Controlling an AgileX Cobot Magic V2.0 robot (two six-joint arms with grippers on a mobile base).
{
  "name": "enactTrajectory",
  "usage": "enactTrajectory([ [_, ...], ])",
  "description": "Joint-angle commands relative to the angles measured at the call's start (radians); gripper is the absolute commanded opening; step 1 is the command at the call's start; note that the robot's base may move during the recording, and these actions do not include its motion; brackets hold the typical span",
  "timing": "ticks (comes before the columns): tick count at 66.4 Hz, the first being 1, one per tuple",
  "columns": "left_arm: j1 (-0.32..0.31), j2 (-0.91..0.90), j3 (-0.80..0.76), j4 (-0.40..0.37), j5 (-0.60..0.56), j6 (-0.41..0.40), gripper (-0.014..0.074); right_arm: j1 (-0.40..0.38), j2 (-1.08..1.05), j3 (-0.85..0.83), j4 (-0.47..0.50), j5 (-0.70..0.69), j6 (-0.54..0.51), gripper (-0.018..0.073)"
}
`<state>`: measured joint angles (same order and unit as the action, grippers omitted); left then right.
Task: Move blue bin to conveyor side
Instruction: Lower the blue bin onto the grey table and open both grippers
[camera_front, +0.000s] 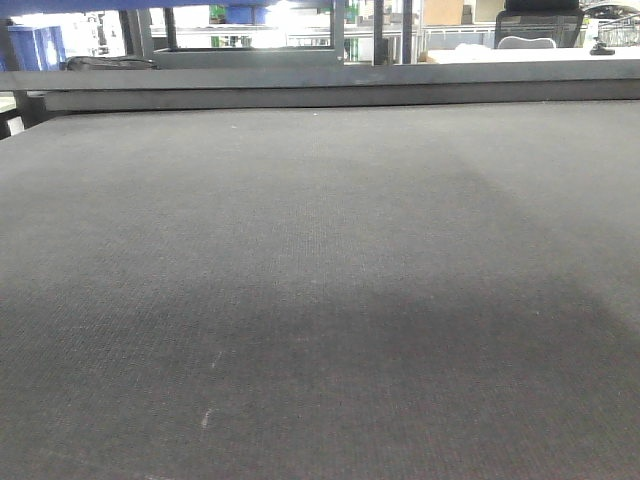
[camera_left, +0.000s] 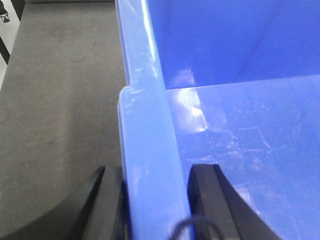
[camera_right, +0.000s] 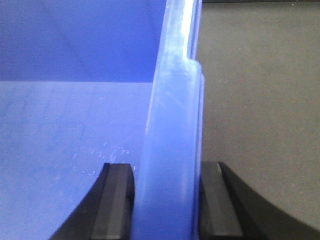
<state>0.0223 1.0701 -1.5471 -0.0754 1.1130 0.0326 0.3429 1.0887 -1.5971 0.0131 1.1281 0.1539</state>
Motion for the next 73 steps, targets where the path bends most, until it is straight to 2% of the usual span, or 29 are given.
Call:
enactTrajectory([
  [1, 0.003, -0.015, -0.016, -0.009, -0.111, 0.017, 0.0001, 0.000, -0.022, -0.018, -0.032, -0.152, -0.028, -0.0079],
  [12, 0.003, 0.033, -0.023, -0.073, -0.100, 0.021, 0.0001, -0.002, 0.005, -0.018, -0.032, -0.140, -0.028, -0.0079],
  [34, -0.017, 0.229, -0.023, -0.073, -0.100, 0.020, 0.0001, -0.011, 0.195, -0.018, -0.050, -0.130, -0.028, -0.0079],
  [39, -0.041, 0.277, -0.023, -0.064, -0.104, 0.020, 0.0001, -0.012, 0.251, -0.018, -0.050, -0.130, -0.028, -0.0079],
  [49, -0.083, 0.367, -0.023, 0.034, -0.108, 0.020, 0.0001, -0.012, 0.363, -0.018, -0.050, -0.139, -0.028, -0.0079],
  [62, -0.083, 0.452, -0.023, 0.033, -0.115, 0.020, 0.0008, -0.012, 0.471, -0.018, -0.050, -0.149, -0.028, -0.0079],
  [73, -0.083, 0.507, -0.023, 0.033, -0.131, 0.020, 0.0096, -0.012, 0.518, -0.018, -0.050, -0.179, -0.028, -0.0076],
])
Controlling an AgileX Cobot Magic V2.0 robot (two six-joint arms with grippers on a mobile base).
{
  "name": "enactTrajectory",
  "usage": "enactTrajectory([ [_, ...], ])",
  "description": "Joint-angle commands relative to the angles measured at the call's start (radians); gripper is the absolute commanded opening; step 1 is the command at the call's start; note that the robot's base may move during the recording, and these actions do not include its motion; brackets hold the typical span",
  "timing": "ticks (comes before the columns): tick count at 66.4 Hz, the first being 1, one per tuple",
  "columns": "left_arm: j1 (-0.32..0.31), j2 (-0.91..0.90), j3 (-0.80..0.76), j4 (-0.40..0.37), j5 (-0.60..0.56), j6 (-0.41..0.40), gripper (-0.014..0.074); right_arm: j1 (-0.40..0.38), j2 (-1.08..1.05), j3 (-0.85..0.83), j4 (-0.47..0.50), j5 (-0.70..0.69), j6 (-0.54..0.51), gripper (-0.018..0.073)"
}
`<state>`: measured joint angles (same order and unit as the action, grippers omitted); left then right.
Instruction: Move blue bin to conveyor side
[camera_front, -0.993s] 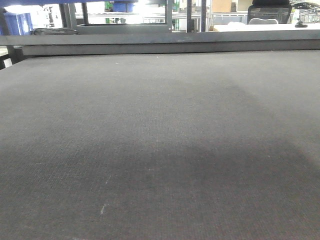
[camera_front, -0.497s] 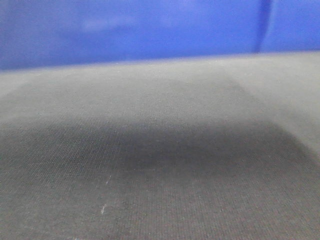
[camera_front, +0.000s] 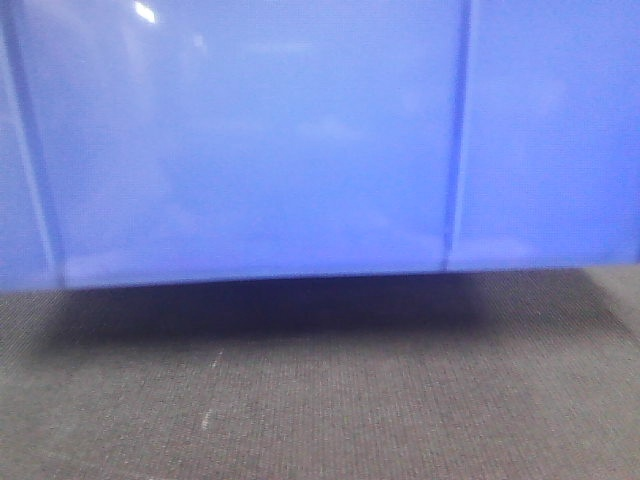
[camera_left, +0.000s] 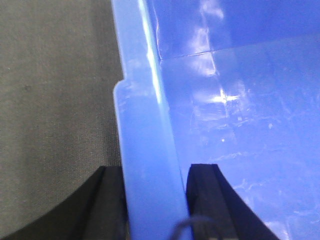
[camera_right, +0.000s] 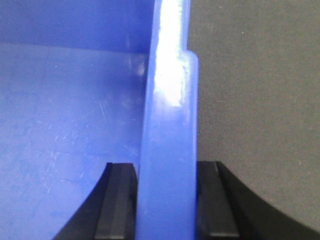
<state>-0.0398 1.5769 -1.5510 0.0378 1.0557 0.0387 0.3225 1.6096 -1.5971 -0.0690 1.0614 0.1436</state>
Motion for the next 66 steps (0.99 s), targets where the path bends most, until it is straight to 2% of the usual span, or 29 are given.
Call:
enactTrajectory([
  [1, -0.021, 0.005, -0.019, -0.080, -0.073, 0.014, 0.0106, 0.008, 0.000, -0.018, 0.032, -0.118, -0.021, -0.0071],
  [5, -0.021, 0.017, -0.019, -0.078, -0.076, 0.014, 0.0146, 0.008, 0.009, -0.018, 0.032, -0.126, -0.021, -0.0041],
  [11, -0.021, 0.032, -0.019, -0.078, -0.076, 0.014, 0.0226, 0.008, 0.014, -0.018, 0.030, -0.127, -0.021, 0.0089],
  [14, -0.021, 0.033, -0.019, -0.078, -0.076, 0.014, 0.0267, 0.008, 0.014, -0.018, 0.028, -0.127, -0.021, 0.0193],
  [23, -0.021, 0.033, -0.019, -0.078, -0.076, 0.014, 0.0478, 0.008, 0.014, -0.018, 0.009, -0.134, -0.021, 0.0582],
  [27, -0.021, 0.033, -0.019, -0.078, -0.076, 0.010, 0.0582, 0.008, 0.014, -0.018, 0.003, -0.134, -0.021, 0.0569],
  [30, -0.021, 0.028, -0.019, -0.078, -0.076, 0.010, 0.0619, 0.008, 0.007, -0.018, 0.003, -0.134, -0.021, 0.0571],
  [50, -0.018, -0.119, -0.019, -0.078, -0.041, 0.002, 0.0601, 0.008, -0.151, -0.018, 0.003, -0.099, -0.021, 0.0562],
  [57, -0.018, -0.218, -0.014, -0.078, -0.026, -0.005, 0.0593, 0.008, -0.231, -0.018, 0.003, -0.066, -0.021, 0.0451],
  [62, -0.018, -0.309, 0.016, -0.078, -0.035, -0.021, 0.0542, 0.008, -0.290, -0.011, 0.003, -0.041, -0.021, 0.0297],
  [66, -0.018, -0.375, 0.056, -0.078, -0.056, -0.021, 0.0456, 0.008, -0.345, 0.019, 0.003, -0.041, -0.021, 0.0146],
])
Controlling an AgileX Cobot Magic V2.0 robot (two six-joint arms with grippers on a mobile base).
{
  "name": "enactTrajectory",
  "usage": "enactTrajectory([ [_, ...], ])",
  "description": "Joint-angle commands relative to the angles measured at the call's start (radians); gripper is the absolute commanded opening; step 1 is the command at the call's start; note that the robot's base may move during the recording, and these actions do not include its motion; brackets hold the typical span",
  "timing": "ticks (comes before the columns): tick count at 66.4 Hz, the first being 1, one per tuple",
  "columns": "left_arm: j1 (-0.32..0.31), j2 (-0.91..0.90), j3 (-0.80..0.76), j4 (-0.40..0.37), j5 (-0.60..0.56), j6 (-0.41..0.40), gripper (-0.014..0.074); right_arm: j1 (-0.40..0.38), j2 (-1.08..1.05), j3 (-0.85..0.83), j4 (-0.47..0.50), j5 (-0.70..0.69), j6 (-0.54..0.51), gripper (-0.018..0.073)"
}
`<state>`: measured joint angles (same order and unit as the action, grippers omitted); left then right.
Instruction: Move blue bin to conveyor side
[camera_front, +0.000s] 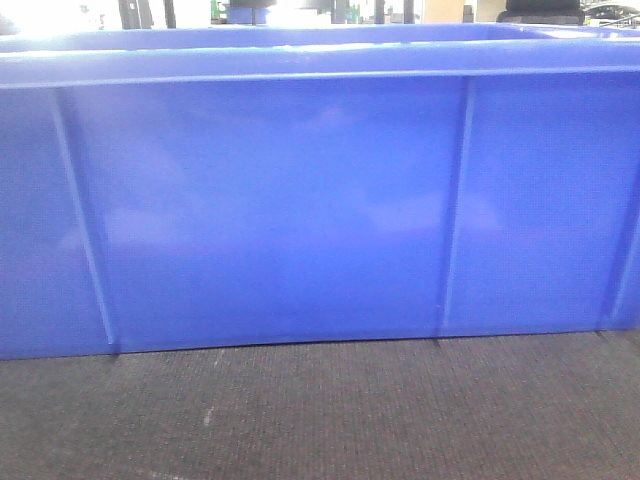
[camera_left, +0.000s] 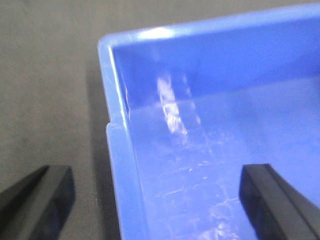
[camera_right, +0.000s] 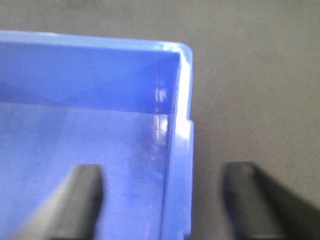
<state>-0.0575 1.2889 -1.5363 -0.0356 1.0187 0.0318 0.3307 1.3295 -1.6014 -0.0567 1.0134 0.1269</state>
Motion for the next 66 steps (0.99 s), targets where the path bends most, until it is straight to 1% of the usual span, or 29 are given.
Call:
enactTrajectory([
  [1, -0.001, -0.105, 0.054, -0.005, -0.022, -0.014, 0.0433, 0.000, -0.085, 0.038, -0.009, 0.003, -0.004, 0.0097],
  [5, -0.001, -0.189, 0.124, -0.002, -0.063, -0.014, 0.0311, 0.000, -0.134, 0.083, -0.011, -0.013, -0.004, -0.0013],
  [6, -0.001, -0.209, 0.142, -0.002, -0.080, -0.014, 0.0283, 0.000, -0.156, 0.106, -0.011, -0.023, -0.004, -0.0056],
  [8, -0.001, -0.248, 0.180, 0.002, -0.099, -0.014, 0.0227, 0.000, -0.185, 0.140, -0.015, -0.039, -0.004, -0.0097],
  [9, -0.001, -0.268, 0.209, 0.002, -0.119, -0.014, 0.0187, 0.000, -0.201, 0.159, -0.018, -0.047, -0.004, -0.0100],
  [12, -0.001, -0.339, 0.269, 0.004, -0.158, -0.014, 0.0122, 0.000, -0.247, 0.218, -0.028, -0.073, -0.004, -0.0085],
  [17, -0.001, -0.469, 0.415, 0.004, -0.250, -0.014, -0.0035, 0.000, -0.371, 0.393, -0.036, -0.150, -0.004, -0.0078],
  [25, -0.001, -0.636, 0.587, 0.006, -0.330, -0.014, -0.0015, 0.000, -0.522, 0.610, -0.036, -0.252, -0.004, -0.0078],
  [36, -0.001, -0.819, 0.792, 0.006, -0.368, -0.014, -0.0016, 0.000, -0.749, 0.891, -0.036, -0.392, -0.004, -0.0078],
  [46, -0.001, -0.974, 0.936, 0.006, -0.422, -0.014, -0.0016, 0.000, -0.970, 1.083, -0.036, -0.461, -0.004, -0.0078],
  [53, -0.001, -1.088, 1.013, 0.006, -0.442, -0.014, -0.0016, 0.000, -1.130, 1.167, -0.036, -0.499, -0.004, -0.0078],
  [60, -0.001, -1.199, 1.063, 0.008, -0.442, -0.014, -0.0016, 0.000, -1.279, 1.206, -0.041, -0.513, -0.004, -0.0078],
  [63, -0.001, -1.236, 1.077, 0.008, -0.442, -0.014, -0.0016, 0.000, -1.329, 1.216, -0.048, -0.515, -0.004, -0.0078],
  [66, -0.001, -1.277, 1.085, 0.018, -0.442, -0.014, -0.0016, 0.000, -1.329, 1.220, -0.053, -0.515, -0.004, -0.0078],
])
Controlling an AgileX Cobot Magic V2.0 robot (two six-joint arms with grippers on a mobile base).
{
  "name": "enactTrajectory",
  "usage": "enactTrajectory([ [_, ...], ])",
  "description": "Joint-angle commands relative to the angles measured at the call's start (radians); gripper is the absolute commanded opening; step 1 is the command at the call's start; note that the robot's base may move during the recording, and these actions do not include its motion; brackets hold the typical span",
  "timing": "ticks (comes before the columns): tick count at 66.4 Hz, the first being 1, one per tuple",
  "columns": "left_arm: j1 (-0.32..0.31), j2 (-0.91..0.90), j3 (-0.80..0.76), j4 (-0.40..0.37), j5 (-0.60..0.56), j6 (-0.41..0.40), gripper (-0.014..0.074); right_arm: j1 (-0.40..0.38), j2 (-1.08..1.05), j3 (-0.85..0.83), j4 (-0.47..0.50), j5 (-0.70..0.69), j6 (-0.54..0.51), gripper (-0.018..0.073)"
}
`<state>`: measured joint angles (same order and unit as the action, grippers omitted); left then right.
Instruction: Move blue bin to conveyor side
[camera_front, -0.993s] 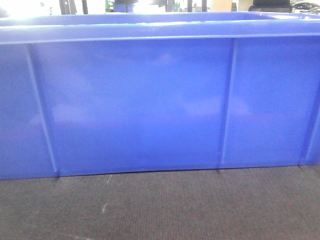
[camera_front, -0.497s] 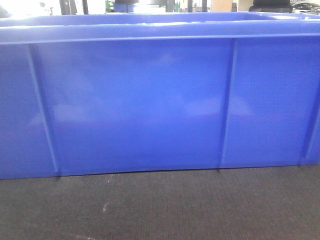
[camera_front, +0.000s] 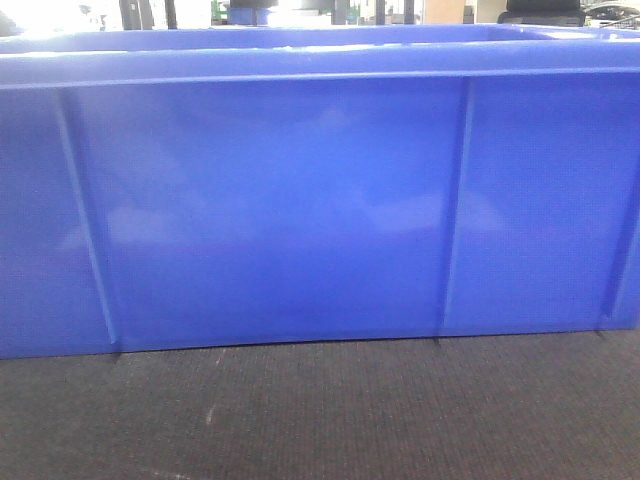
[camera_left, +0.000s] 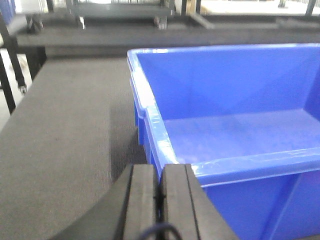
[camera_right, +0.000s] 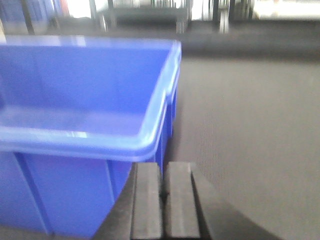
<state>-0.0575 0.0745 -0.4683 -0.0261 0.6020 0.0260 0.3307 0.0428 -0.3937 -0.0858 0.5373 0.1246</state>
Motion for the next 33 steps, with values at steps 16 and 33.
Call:
enactTrajectory([
  [16, -0.001, -0.074, 0.024, 0.038, -0.016, -0.008, -0.0016, 0.000, -0.043, 0.010, -0.028, -0.076, -0.002, -0.0078],
  [33, 0.001, -0.074, 0.024, 0.038, -0.016, -0.008, -0.0016, 0.000, -0.043, 0.010, -0.028, -0.082, -0.002, -0.0078],
])
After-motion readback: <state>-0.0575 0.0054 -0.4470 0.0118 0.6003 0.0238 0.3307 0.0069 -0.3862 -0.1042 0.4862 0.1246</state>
